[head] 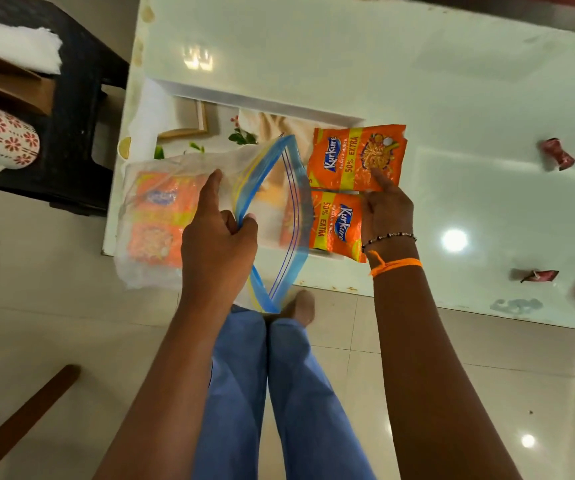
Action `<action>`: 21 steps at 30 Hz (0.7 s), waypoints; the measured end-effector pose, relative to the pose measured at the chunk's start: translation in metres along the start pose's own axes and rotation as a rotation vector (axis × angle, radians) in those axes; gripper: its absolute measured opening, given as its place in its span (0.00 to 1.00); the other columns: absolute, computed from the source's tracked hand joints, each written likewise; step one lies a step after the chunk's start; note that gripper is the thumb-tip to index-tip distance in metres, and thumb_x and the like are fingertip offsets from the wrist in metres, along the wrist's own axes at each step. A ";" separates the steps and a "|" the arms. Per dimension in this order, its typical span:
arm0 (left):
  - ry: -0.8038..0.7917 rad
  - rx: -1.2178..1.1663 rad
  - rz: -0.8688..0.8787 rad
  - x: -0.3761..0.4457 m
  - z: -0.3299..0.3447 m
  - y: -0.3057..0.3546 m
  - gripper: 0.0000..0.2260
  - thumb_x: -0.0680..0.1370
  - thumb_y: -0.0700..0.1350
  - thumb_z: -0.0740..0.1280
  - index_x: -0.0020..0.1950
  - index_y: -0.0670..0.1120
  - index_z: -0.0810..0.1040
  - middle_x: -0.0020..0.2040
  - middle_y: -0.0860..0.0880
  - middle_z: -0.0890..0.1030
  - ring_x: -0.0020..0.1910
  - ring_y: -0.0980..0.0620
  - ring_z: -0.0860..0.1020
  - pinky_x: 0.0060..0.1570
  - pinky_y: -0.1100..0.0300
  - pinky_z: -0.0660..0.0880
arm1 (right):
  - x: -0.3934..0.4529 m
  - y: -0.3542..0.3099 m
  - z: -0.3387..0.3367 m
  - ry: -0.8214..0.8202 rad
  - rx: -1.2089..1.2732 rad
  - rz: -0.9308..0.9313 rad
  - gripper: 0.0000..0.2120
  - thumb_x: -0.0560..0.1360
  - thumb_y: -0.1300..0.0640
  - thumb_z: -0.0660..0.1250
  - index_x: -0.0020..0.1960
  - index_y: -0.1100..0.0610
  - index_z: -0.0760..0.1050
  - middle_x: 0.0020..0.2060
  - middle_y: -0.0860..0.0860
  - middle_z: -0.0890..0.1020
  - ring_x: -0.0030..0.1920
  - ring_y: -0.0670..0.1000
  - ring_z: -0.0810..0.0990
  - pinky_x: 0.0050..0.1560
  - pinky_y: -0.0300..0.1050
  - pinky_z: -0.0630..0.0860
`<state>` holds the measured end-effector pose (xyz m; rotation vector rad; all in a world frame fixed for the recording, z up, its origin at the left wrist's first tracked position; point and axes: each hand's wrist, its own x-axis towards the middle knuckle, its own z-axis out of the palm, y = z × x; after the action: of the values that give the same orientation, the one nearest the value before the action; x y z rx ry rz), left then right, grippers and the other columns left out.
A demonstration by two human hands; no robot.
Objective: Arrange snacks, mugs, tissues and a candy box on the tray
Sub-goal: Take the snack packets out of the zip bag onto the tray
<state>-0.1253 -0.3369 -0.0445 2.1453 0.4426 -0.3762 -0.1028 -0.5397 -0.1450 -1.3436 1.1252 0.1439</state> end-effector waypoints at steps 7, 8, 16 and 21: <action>0.075 -0.080 -0.013 -0.008 -0.017 -0.004 0.27 0.73 0.35 0.60 0.71 0.52 0.63 0.20 0.58 0.68 0.23 0.60 0.68 0.26 0.73 0.65 | -0.087 -0.025 0.015 0.024 0.021 -0.156 0.12 0.72 0.69 0.61 0.50 0.58 0.76 0.50 0.59 0.78 0.47 0.55 0.79 0.45 0.43 0.76; 0.091 -0.106 -0.016 -0.010 -0.022 -0.005 0.27 0.74 0.35 0.60 0.71 0.52 0.64 0.21 0.57 0.68 0.23 0.60 0.67 0.27 0.73 0.65 | -0.103 -0.028 0.022 -0.100 -0.003 -0.214 0.11 0.73 0.71 0.59 0.49 0.60 0.76 0.42 0.58 0.79 0.40 0.51 0.79 0.42 0.40 0.75; 0.254 -0.411 -0.076 -0.016 -0.090 -0.018 0.24 0.74 0.34 0.61 0.67 0.53 0.68 0.42 0.46 0.78 0.40 0.51 0.77 0.45 0.52 0.77 | -0.148 -0.003 0.127 -0.666 -0.564 -0.298 0.18 0.73 0.72 0.58 0.60 0.63 0.73 0.63 0.62 0.74 0.62 0.59 0.74 0.64 0.50 0.70; 0.268 -0.405 -0.119 -0.012 -0.113 -0.030 0.25 0.74 0.34 0.61 0.68 0.53 0.66 0.41 0.45 0.76 0.41 0.46 0.77 0.47 0.49 0.78 | -0.132 0.026 0.187 -0.745 -0.735 -0.288 0.27 0.72 0.72 0.58 0.69 0.58 0.64 0.65 0.61 0.72 0.57 0.56 0.74 0.48 0.39 0.73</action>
<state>-0.1371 -0.2295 0.0023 1.7814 0.7344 -0.0529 -0.0831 -0.3143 -0.1035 -1.8484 0.2225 0.8319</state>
